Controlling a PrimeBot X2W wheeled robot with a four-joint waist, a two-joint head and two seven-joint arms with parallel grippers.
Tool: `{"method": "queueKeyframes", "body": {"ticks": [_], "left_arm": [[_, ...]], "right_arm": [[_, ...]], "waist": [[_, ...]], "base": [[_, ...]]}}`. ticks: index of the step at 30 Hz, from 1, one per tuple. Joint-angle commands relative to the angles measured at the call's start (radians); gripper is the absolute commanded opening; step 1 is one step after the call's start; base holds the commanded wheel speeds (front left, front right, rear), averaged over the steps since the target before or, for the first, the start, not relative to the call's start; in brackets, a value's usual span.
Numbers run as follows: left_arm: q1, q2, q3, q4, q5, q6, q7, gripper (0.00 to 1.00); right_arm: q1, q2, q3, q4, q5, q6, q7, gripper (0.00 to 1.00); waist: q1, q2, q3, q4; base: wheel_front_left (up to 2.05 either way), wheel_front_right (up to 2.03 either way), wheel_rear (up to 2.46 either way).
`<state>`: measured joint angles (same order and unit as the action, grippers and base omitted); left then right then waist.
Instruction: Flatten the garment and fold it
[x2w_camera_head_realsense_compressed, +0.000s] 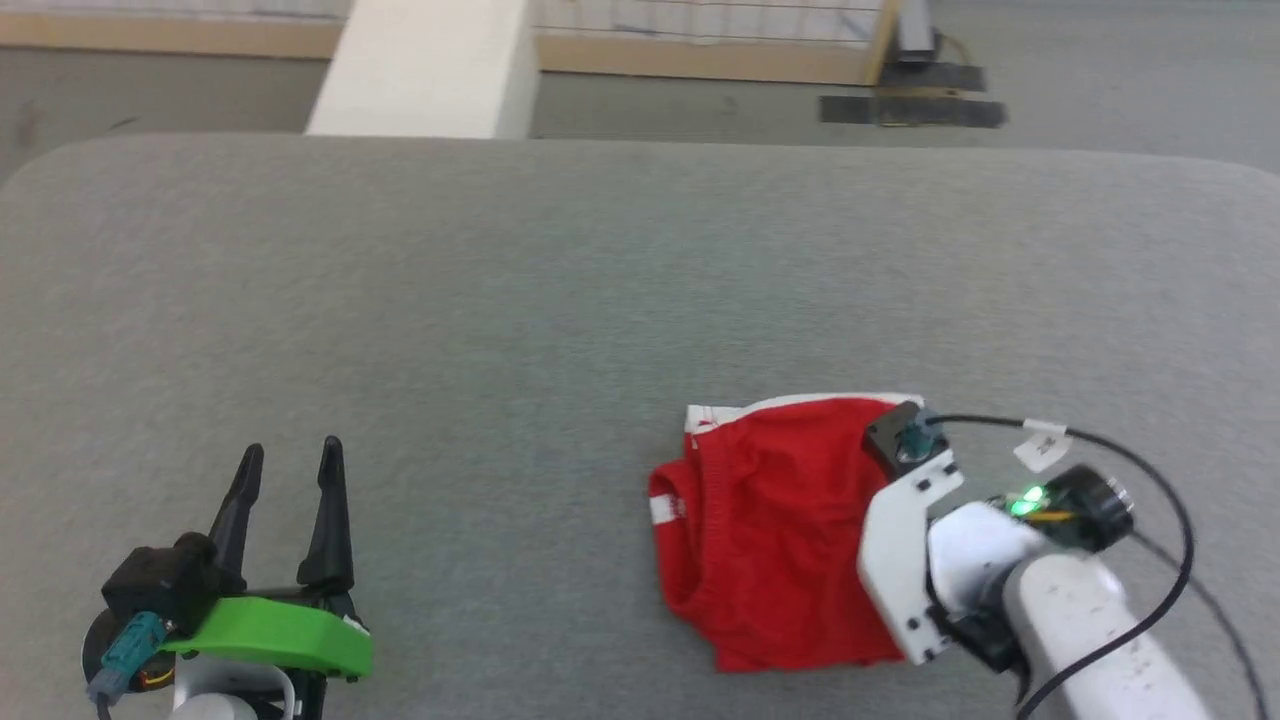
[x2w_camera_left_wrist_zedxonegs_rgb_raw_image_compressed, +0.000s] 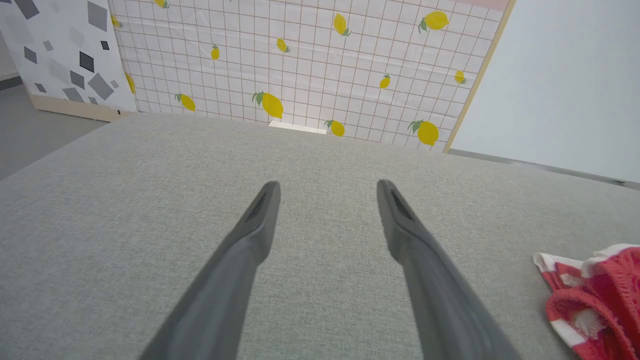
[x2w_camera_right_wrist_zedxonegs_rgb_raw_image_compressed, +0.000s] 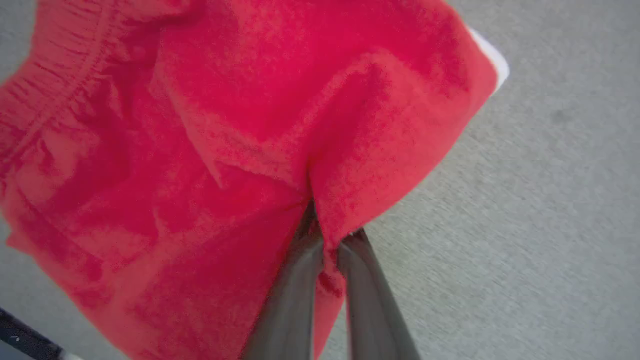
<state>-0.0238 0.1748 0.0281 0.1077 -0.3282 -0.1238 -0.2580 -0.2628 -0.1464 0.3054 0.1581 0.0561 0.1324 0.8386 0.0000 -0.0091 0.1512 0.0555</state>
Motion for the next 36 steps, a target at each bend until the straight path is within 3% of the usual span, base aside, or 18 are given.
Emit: {"method": "queueKeyframes", "body": {"ticks": [1,6,10,15,21,28,34,35,36], "left_arm": [[0.008,0.000,0.002,-0.012,0.000,-0.007,-0.004,1.00],[-0.013,0.009,-0.011,-0.040,-0.001,-0.007,-0.004,1.00],[-0.033,0.030,-0.023,-0.059,-0.003,-0.007,-0.004,1.00],[-0.053,0.066,-0.040,-0.081,-0.012,-0.007,-0.004,1.00],[-0.073,0.124,-0.052,-0.103,-0.035,-0.007,-0.004,1.00],[-0.068,0.182,-0.022,-0.136,-0.056,-0.007,-0.004,1.00],[-0.056,0.211,0.005,-0.155,-0.064,-0.007,-0.004,1.00],[-0.055,0.215,0.006,-0.158,-0.065,-0.007,-0.004,1.00],[-0.054,0.217,0.007,-0.160,-0.065,-0.007,-0.004,1.00]], "right_arm": [[-0.028,-0.036,0.009,-0.012,0.015,-0.002,0.010,0.00],[-0.090,-0.139,0.058,-0.033,0.059,-0.002,0.027,0.00],[-0.147,-0.211,0.078,-0.033,0.065,-0.002,0.021,0.00],[-0.205,-0.277,0.050,-0.030,0.061,-0.002,0.008,0.00],[-0.240,-0.326,-0.048,-0.022,0.017,-0.002,-0.005,0.00],[-0.270,-0.348,-0.208,-0.008,-0.064,-0.002,-0.004,0.00],[-0.297,-0.278,-0.363,-0.010,-0.152,-0.002,-0.017,0.03],[-0.297,-0.260,-0.382,-0.015,-0.173,-0.002,-0.025,1.00],[-0.298,-0.246,-0.396,-0.019,-0.189,-0.002,-0.035,1.00]], "waist": [[0.0000,0.0091,0.013,-0.154],[0.0000,0.0091,0.046,-0.280],[0.0000,0.0091,0.085,-0.342],[0.0000,0.0091,0.153,-0.367],[0.0000,0.0091,0.242,-0.347],[0.0000,0.0091,0.322,-0.330],[0.0000,0.0091,0.358,-0.341],[0.0000,0.0091,0.360,-0.342],[0.0000,0.0091,0.362,-0.343]], "base": [[0.00,0.00,0.00],[0.00,0.00,0.00],[0.00,0.00,0.00],[0.00,0.00,0.00],[0.00,0.00,0.00],[0.00,0.00,0.00],[0.00,0.00,0.00],[0.00,0.00,0.00],[0.00,0.00,0.00]]}}
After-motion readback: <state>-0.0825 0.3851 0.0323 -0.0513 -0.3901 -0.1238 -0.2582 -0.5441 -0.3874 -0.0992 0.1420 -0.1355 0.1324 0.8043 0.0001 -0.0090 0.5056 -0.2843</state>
